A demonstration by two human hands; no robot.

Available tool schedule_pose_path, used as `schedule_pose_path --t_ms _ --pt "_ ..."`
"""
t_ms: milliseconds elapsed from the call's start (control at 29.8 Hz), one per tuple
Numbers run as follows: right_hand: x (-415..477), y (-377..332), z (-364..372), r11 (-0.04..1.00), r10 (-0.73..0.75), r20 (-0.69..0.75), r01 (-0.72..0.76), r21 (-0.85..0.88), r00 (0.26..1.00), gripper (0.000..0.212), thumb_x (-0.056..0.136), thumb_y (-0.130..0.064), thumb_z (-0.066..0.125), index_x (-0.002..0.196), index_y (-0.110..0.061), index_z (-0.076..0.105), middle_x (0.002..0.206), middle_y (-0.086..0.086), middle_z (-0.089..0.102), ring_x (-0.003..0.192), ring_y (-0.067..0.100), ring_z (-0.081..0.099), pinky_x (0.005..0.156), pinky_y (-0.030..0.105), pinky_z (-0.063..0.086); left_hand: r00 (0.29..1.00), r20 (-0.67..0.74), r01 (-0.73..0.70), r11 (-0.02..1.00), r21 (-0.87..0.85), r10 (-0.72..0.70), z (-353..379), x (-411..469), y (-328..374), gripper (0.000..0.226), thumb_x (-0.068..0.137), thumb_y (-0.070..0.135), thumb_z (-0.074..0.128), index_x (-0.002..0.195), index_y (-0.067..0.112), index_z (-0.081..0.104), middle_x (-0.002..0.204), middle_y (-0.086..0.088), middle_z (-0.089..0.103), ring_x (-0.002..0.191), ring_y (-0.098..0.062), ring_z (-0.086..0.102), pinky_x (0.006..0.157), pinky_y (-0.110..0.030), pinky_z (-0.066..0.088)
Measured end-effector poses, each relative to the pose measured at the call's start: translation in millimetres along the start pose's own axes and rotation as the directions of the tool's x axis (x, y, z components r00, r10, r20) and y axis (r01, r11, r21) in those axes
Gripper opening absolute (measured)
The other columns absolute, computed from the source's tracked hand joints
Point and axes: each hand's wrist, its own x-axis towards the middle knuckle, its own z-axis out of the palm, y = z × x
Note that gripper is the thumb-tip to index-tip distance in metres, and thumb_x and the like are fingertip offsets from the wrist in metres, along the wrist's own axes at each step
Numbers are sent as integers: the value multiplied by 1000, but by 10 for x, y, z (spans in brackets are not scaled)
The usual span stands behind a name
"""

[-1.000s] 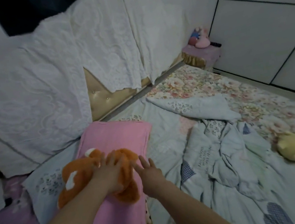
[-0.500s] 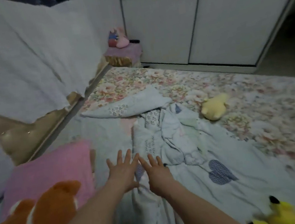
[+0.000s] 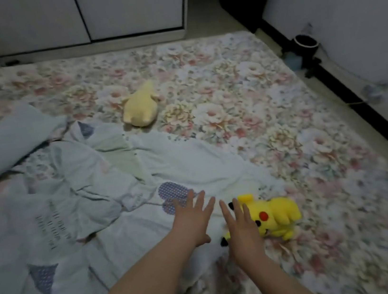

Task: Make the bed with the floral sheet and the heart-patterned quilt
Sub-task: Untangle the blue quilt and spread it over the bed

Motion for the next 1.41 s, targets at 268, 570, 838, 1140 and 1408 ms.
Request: schedule_pose_path --t_ms 268,570,838,1140,1408 --pt "191 1009 235 971 224 98 -212 -114 970 83 99 -1 47 157 -28 -6 165 6 -8 151 35 -3 103 43 43 985 50 -169 985 26 167 52 829 713 104 88 44 68 157 24 -6 165 -5 -8 149 -38 -10 111 -73 8" --pt "728 1361 597 942 177 278 -80 -327 944 68 105 -20 41 157 -27 -3 165 8 -3 151 37 -2 115 55 21 976 96 -192 981 -19 193 424 1227 677 103 88 40 69 157 25 -7 165 -5 -6 149 -38 -7 111 -72 11" --pt "958 1344 720 928 149 169 -79 -363 974 39 94 -17 56 133 -16 50 115 11 60 113 39 50 79 45 41 984 96 -123 964 -234 148 558 1233 540 112 90 33 69 153 23 -23 165 -6 -2 150 -35 2 115 -63 17" --pt "1044 301 8 419 111 640 -619 664 761 62 84 -34 77 137 -27 47 130 5 58 117 31 54 95 55 43 990 99 140 845 -516 -103 416 389 -328 112 87 51 65 153 26 -22 163 -14 -3 145 -43 18 107 -59 34" --pt "514 -1176 26 352 -212 664 -578 736 717 40 87 -30 72 125 -25 60 117 8 70 107 35 65 86 52 56 916 14 248 537 -806 -402 634 -876 -922 122 82 60 68 141 42 -37 158 -19 10 124 -37 49 90 -42 49"
